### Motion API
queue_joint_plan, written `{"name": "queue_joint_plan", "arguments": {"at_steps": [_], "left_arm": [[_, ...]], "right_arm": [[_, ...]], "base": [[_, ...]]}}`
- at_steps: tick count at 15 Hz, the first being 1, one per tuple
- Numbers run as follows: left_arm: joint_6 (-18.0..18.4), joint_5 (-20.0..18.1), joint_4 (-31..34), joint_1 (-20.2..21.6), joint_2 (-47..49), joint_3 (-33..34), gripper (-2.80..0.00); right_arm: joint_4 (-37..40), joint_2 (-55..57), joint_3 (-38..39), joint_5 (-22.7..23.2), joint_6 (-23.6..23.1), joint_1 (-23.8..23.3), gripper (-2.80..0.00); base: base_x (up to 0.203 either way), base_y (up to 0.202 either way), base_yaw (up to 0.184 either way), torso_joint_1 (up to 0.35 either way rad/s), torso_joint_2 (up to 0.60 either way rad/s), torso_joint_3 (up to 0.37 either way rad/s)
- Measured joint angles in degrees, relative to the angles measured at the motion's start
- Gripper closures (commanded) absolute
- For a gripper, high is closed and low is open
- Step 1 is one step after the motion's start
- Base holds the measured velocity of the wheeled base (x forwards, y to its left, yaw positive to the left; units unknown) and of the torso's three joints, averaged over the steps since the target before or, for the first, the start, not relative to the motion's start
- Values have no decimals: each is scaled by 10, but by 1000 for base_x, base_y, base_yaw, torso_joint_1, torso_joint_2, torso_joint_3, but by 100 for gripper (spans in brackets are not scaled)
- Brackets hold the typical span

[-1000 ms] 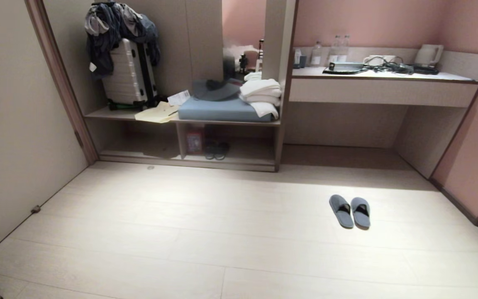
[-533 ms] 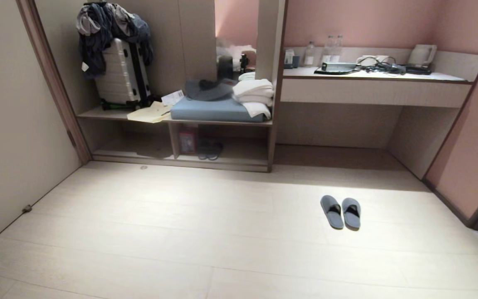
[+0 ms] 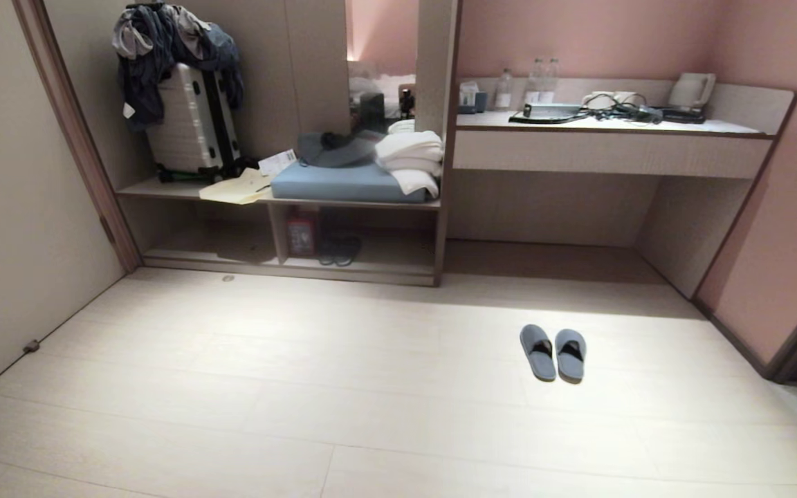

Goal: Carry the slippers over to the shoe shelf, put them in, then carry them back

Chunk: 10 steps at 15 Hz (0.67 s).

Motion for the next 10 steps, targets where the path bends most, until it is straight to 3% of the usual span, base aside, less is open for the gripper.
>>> {"name": "queue_joint_plan", "arguments": {"at_steps": [10], "left_arm": [[0, 0, 0, 0, 0, 0, 0]], "right_arm": [[0, 0, 0, 0, 0, 0, 0]], "base": [[0, 0, 0, 0, 0, 0]]}}
